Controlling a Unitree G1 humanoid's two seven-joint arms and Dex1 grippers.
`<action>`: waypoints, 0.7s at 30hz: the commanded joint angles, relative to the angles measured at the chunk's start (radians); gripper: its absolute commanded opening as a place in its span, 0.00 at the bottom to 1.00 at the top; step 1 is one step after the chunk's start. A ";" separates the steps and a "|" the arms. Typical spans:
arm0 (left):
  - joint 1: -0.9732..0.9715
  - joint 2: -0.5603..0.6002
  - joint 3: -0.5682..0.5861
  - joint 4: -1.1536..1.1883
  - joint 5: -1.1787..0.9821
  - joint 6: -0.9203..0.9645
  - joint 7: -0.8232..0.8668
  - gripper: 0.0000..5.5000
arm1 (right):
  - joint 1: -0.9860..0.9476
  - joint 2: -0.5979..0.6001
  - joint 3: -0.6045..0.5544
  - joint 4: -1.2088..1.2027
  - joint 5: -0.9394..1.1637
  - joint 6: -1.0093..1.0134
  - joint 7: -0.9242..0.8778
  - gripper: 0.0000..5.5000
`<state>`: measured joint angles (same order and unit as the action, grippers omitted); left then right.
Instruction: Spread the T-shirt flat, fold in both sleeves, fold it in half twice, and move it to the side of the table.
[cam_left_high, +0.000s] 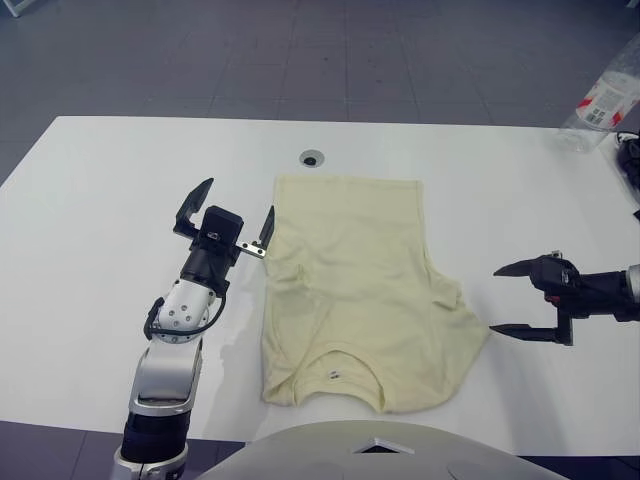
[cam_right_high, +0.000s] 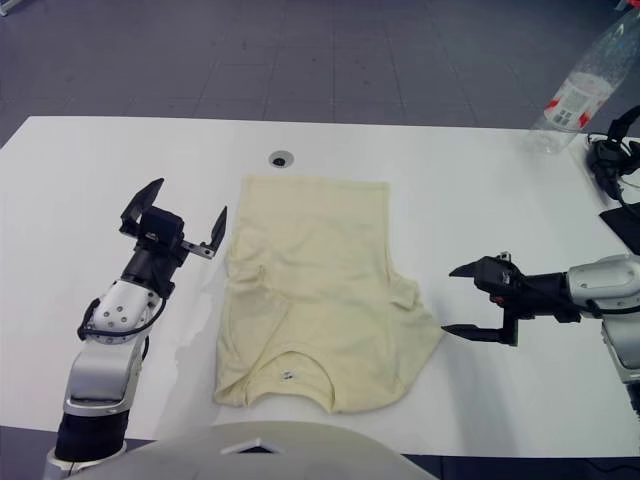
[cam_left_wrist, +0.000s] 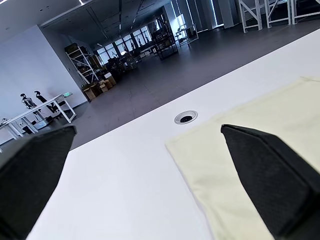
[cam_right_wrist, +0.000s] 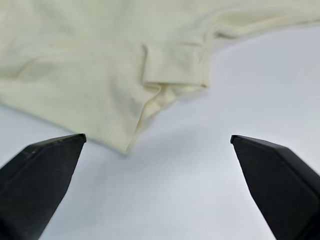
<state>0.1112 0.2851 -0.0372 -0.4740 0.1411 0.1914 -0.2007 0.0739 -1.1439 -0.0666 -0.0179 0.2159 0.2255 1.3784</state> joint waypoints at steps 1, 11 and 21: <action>0.009 0.002 -0.013 -0.012 0.027 0.010 0.005 0.98 | -0.002 -0.024 0.058 0.005 -0.051 -0.029 0.020 0.98; 0.009 0.002 -0.021 -0.007 0.049 0.010 0.004 0.98 | -0.010 -0.007 0.157 -0.028 -0.143 -0.035 -0.006 0.74; -0.004 0.005 -0.026 0.003 0.052 0.008 -0.003 0.98 | -0.022 0.021 0.218 -0.011 -0.178 -0.046 -0.033 0.43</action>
<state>0.1172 0.2856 -0.0590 -0.4790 0.1874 0.1941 -0.1981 0.0244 -1.1426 0.1179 -0.0354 0.0536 0.1735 1.3468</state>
